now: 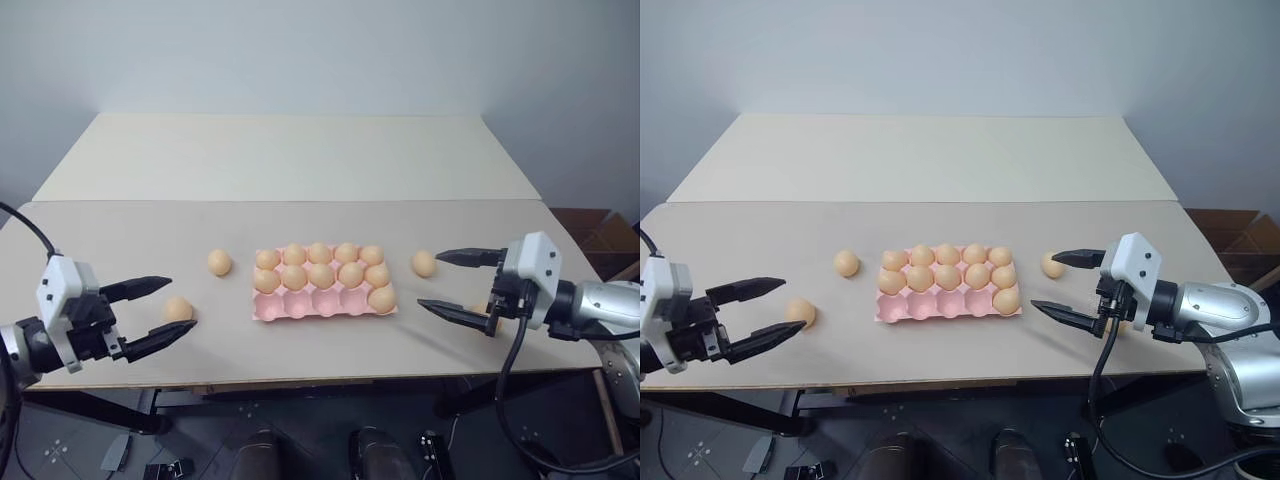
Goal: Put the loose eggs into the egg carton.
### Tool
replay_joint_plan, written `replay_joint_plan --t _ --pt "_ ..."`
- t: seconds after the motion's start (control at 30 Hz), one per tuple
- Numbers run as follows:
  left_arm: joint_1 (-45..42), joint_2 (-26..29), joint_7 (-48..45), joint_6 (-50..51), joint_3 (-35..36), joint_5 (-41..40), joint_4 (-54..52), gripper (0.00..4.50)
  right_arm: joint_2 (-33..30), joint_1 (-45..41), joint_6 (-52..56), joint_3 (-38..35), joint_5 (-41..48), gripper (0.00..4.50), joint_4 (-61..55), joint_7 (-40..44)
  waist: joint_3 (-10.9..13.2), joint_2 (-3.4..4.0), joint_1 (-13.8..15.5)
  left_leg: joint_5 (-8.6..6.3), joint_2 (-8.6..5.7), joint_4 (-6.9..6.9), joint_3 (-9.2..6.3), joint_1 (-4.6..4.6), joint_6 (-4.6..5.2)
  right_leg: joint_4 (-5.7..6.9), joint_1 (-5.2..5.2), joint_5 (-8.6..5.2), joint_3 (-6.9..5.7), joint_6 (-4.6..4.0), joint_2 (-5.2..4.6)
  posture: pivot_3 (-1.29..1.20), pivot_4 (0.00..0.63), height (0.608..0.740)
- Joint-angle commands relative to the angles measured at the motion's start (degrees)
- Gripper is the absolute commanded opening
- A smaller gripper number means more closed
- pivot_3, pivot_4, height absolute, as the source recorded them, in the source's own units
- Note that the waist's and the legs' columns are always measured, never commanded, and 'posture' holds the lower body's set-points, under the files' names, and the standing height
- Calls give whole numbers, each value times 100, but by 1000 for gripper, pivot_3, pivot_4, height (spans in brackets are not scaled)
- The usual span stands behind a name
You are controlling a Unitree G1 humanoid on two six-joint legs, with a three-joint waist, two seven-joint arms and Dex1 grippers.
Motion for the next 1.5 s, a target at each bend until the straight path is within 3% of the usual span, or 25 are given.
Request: replay_joint_plan --t 0.03,0.27,0.43,0.77,0.87,1.07,1.27,1.5 --pt "-138 -13 199 26 137 -115 -124 4457 -63 -92 1 -116 67 4500 -25 2 0 0 1 0 0 0 0 0 0 0 0 0 0 -1 0 0 150 740" --pt "-71 102 -46 111 230 -426 -330 4457 -558 324 296 -441 -216 4500 177 -78 0 0 14 0 -1 0 0 -2 0 -2 0 1 0 0 -1 0 150 740" --pt "-139 187 -388 102 101 -646 -409 4457 -1076 667 1283 -466 -514 4500 313 -470 0 0 12 0 -2 0 2 -1 0 -2 -1 -1 0 -2 -3 0 150 740" --pt "-412 241 -492 8 -212 -482 -206 4457 -626 294 2271 302 -1126 4500 938 -1622 -1 0 -38 0 -1 0 2 -3 0 -1 -3 -4 3 4 2 0 150 740" --pt "-441 249 -520 -12 -217 -434 -193 4500 -534 179 2264 471 -1286 3901 1266 -1717 0 1 -38 0 -4 0 3 -5 0 -3 -3 -2 5 1 0 0 150 740" --pt "-406 255 -523 -17 -111 -423 -229 4500 -408 -28 2347 321 -1157 1965 747 -1797 1 3 -39 0 -3 -1 1 -6 1 -1 -6 1 4 8 2 0 150 740" --pt "-399 227 -487 -29 -130 -410 -272 4500 -94 -546 2648 620 -666 1965 -640 -1746 2 6 -118 0 5 -1 -3 -2 1 4 -6 -11 3 36 8 0 150 740" --pt "-428 219 -458 -60 -182 -385 -258 4500 661 -1215 2560 1828 -893 1965 -788 -1958 1 3 -114 0 -1 -2 -4 -9 0 -1 -8 5 0 7 1 0 150 740"
